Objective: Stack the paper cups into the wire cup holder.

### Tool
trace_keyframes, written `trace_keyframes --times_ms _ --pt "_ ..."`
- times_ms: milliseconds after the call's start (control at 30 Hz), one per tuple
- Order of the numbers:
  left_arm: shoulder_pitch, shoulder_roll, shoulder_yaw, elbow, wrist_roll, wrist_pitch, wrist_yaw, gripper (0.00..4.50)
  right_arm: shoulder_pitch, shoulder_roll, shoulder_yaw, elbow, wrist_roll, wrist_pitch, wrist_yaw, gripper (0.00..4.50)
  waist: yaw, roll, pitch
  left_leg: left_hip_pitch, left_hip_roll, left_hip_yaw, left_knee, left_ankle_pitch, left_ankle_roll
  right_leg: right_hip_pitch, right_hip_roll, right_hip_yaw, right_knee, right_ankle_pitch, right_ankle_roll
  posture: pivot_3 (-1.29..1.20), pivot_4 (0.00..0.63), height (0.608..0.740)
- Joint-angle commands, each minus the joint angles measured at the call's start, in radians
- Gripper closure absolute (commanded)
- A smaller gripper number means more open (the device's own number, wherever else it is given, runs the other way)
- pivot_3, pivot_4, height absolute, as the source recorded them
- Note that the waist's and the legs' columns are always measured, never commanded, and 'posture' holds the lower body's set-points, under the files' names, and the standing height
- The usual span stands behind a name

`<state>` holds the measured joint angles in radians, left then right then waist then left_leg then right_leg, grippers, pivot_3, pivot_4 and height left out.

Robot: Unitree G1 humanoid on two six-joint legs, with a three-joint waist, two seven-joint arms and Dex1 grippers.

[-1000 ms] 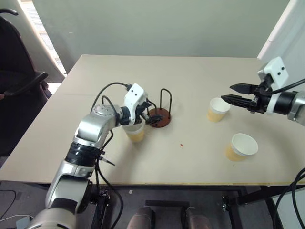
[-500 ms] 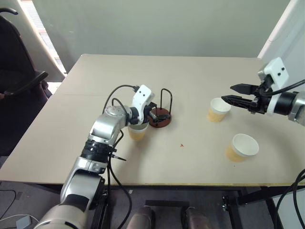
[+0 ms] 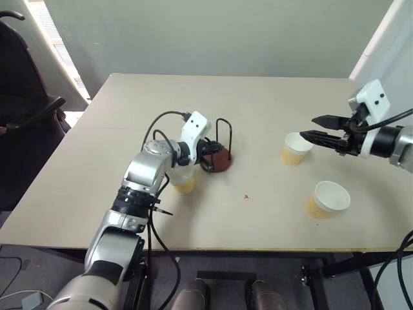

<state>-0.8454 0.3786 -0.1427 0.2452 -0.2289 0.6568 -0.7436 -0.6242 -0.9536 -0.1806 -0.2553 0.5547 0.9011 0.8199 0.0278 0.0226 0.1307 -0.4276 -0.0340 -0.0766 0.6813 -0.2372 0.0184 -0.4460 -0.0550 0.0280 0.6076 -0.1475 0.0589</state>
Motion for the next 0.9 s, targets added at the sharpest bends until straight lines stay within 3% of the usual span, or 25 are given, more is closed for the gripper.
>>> trace_keyframes --times_ms 33,333,633,900 --pt "-0.002 0.02 0.026 -0.076 -0.01 -0.008 -0.009 4.43 -0.009 -0.006 -0.039 -0.032 0.01 -0.018 -0.01 1.84 0.0 0.0 0.0 0.0 0.0 0.0 0.0 0.0 0.0 0.0 0.0 0.0 0.0 0.0 0.0 0.0 0.15 0.74" --pt "-0.008 0.039 0.031 -0.1 -0.047 -0.018 -0.08 4.43 -0.003 -0.039 -0.061 -0.042 0.027 -0.008 0.017 1.84 0.001 0.0 0.0 0.0 0.0 0.0 0.0 0.0 0.0 0.0 0.0 0.0 0.0 0.0 0.0 0.0 0.15 0.74" --pt "-0.016 0.104 -0.071 -0.23 -0.164 0.01 -0.409 4.43 0.175 -0.205 -0.244 -0.178 0.156 0.119 0.124 1.84 0.01 0.0 0.0 -0.003 0.0 0.0 0.0 -0.001 0.0 -0.001 0.0 0.0 -0.001 -0.003 0.002 0.0 0.15 0.74" --pt "-0.039 0.113 -0.172 -0.165 -0.118 -0.07 -0.549 4.43 0.24 -0.251 -0.36 -0.264 0.242 0.193 0.123 1.84 0.007 0.0 0.0 -0.002 0.0 0.0 0.0 -0.002 0.001 0.0 -0.001 0.0 0.0 -0.003 0.003 0.0 0.15 0.74"
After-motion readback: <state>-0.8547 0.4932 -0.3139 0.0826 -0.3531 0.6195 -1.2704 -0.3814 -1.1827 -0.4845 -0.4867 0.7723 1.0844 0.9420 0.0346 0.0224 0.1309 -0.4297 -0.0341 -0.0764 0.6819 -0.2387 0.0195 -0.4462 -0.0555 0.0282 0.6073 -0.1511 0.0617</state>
